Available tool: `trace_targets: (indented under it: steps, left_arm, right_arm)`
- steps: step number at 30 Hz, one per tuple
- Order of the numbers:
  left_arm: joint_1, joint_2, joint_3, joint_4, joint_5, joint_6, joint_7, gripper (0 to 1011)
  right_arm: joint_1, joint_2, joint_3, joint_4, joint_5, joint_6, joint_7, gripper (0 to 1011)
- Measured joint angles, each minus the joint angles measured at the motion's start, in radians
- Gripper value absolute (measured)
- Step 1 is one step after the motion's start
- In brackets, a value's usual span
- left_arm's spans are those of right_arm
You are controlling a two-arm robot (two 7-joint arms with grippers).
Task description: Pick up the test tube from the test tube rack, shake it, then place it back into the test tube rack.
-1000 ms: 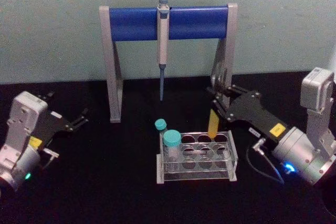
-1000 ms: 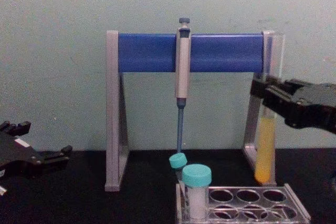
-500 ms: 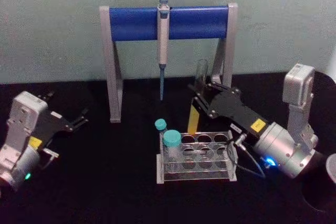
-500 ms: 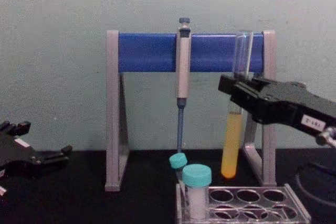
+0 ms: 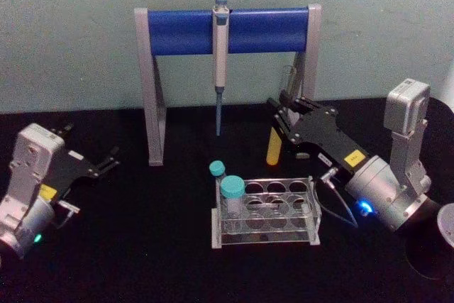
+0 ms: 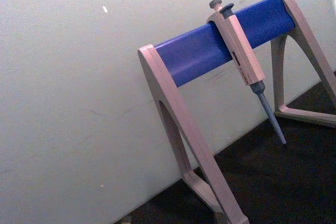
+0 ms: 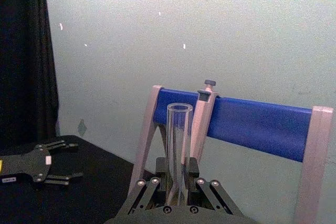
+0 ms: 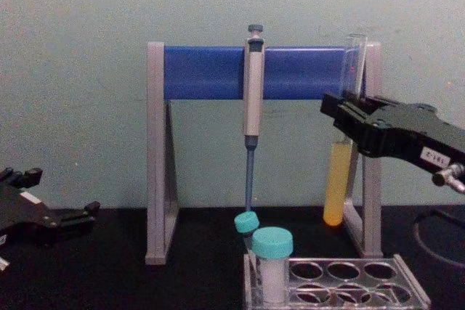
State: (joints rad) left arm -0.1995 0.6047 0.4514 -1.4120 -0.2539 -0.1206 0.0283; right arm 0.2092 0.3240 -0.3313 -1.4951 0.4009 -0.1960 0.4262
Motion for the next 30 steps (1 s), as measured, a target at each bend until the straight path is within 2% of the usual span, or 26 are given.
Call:
trace_targets:
  steps: [14, 18, 24, 28, 30]
  left_arm:
    - [0.0, 0.0, 0.0, 0.0, 0.0, 0.0, 0.0, 1010]
    - [0.0, 0.0, 0.0, 0.0, 0.0, 0.0, 0.0, 1010]
    - [0.0, 0.0, 0.0, 0.0, 0.0, 0.0, 0.0, 1010]
    - [0.0, 0.0, 0.0, 0.0, 0.0, 0.0, 0.0, 1010]
    - [0.0, 0.0, 0.0, 0.0, 0.0, 0.0, 0.0, 1010]
  right_arm:
    - [-0.012, 0.005, 0.027, -0.009, -0.029, 0.009, -0.017, 229]
    - [-0.024, 0.018, 0.037, -0.024, -0.045, 0.014, -0.026, 229]
    - [-0.066, 0.055, 0.054, -0.083, -0.068, 0.042, -0.031, 229]
    - [-0.084, 0.074, 0.057, -0.113, -0.067, 0.069, -0.02, 229]
    - [-0.097, 0.094, 0.056, -0.134, -0.047, 0.098, 0.007, 229]
